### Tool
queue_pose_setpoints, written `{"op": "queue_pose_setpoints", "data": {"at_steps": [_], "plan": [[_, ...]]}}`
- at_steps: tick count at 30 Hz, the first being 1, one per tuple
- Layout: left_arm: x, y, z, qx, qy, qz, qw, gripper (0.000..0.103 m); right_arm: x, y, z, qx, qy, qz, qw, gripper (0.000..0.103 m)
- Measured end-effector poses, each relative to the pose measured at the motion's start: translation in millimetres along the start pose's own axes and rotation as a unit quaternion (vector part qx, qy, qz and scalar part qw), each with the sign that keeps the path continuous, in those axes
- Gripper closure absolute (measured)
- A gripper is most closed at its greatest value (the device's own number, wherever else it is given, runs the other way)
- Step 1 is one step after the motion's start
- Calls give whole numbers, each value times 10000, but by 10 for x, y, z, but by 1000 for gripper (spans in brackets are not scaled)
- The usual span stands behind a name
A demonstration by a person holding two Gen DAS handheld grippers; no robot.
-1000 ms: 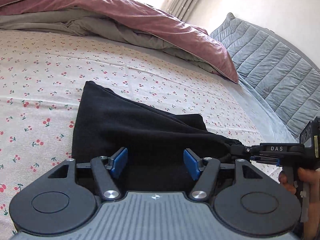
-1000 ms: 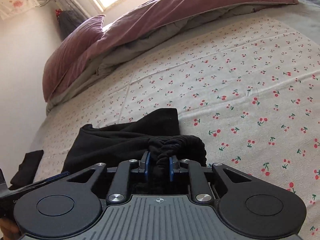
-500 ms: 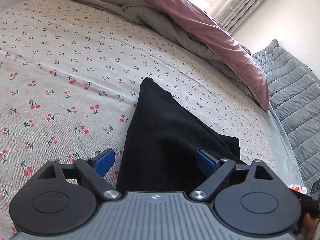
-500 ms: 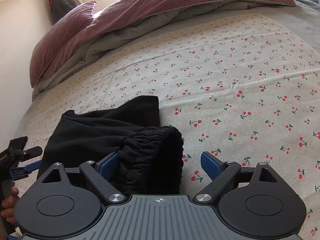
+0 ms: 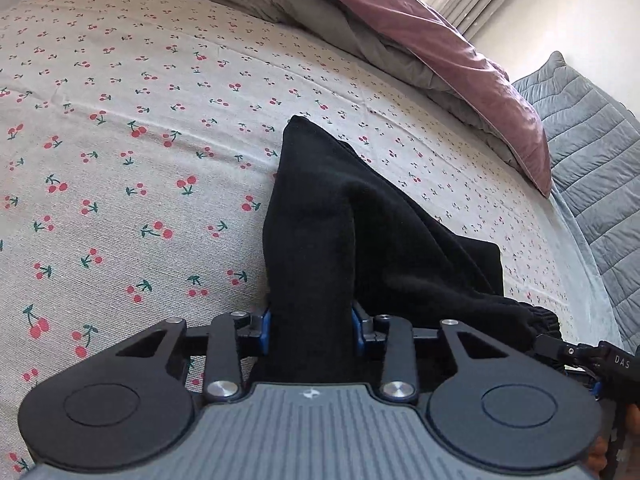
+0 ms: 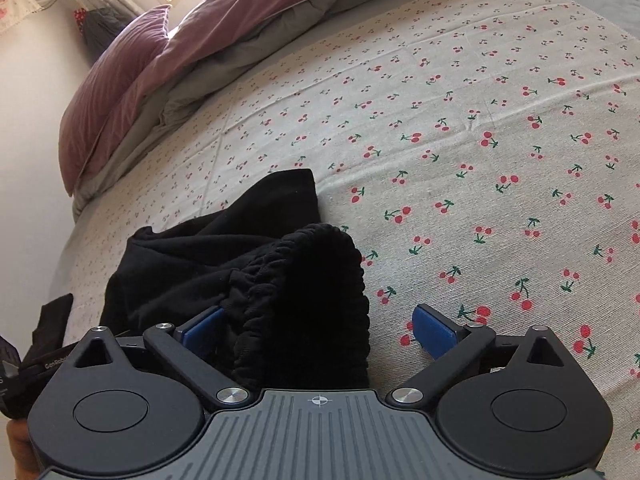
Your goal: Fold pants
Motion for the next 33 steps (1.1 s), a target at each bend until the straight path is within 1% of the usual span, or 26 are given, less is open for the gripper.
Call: {"op": "queue_pose_setpoints", "data": {"at_steps": [1,2,3,4,6,7,8,9,10,12,13,15,16,18,19,20,21,22,24,26,31,32,33], "plan": [[-8,6,3,3,1,-18,10000,70,0,36,-4,-2,1,192,9998,49],[-18,20,11,-49,2,-61,10000,71,-27,76,0,-20,-51,308,9995,54],[-31,41,18,-109,-1,-106,9999,72,-68,124,7,-115,-140,347,9992,67],[-43,74,27,-212,4,-175,9996,73,-105,172,15,-239,-211,420,9986,71],[-45,162,39,-531,55,-324,9980,73,-161,202,35,-215,-381,635,9970,71],[-43,198,38,-662,82,-394,9970,73,-159,194,46,-174,-383,693,9967,71],[-42,218,36,-726,103,-444,9963,73,-133,176,52,-134,-319,700,9969,70],[-43,217,30,-706,113,-458,9964,72,-72,144,51,-100,-194,582,9981,59],[-42,217,23,-727,127,-446,9963,71,-34,115,46,-84,-123,416,9990,33],[-53,201,15,-702,114,-436,9965,66,20,26,47,-98,-38,-46,9999,7],[-65,190,13,-660,109,-407,9969,63,17,-5,57,-87,-35,-99,9999,8],[-103,209,26,-701,67,-359,9969,53,-46,-30,79,22,-62,112,9999,8],[-129,235,46,-789,29,-353,9963,50,-101,-31,95,43,-146,177,9997,8],[-176,301,80,-965,-70,-345,9947,38,-231,-48,134,13,-369,257,9990,7],[-190,322,89,-1022,-99,-366,9940,36,-280,-73,161,8,-453,302,9985,4],[-192,329,95,-1058,-91,-390,9936,32,-293,-98,174,32,-476,309,9984,3],[-188,333,92,-1069,-75,-401,9934,26,-275,-146,186,129,-447,276,9985,3],[-172,319,82,-1042,-55,-431,9936,24,-219,-183,180,211,-331,248,9989,3],[-164,284,64,-932,-38,-459,9946,18,-82,-223,135,300,-9,274,9992,3],[-160,243,58,-845,-35,-487,9952,14,18,-241,87,398,165,371,9984,3],[-104,242,57,-839,-11,-555,9949,13,100,-189,32,478,153,657,9966,1],[-91,241,63,-859,-21,-602,9945,13,111,-171,19,558,168,845,9947,1],[-74,233,64,-885,-21,-674,9938,13,146,-138,-7,636,283,1130,9912,1]]}}
Point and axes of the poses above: each gripper's, at about its wrist camera, not at the fingertips, and x roughly the way its jaws point, y to its left, z to its top, the point moved 3 cm from there along x, roughly the way its jaws point, and after that the axes turned 4 degrees about -y, right-handed, at the moved point
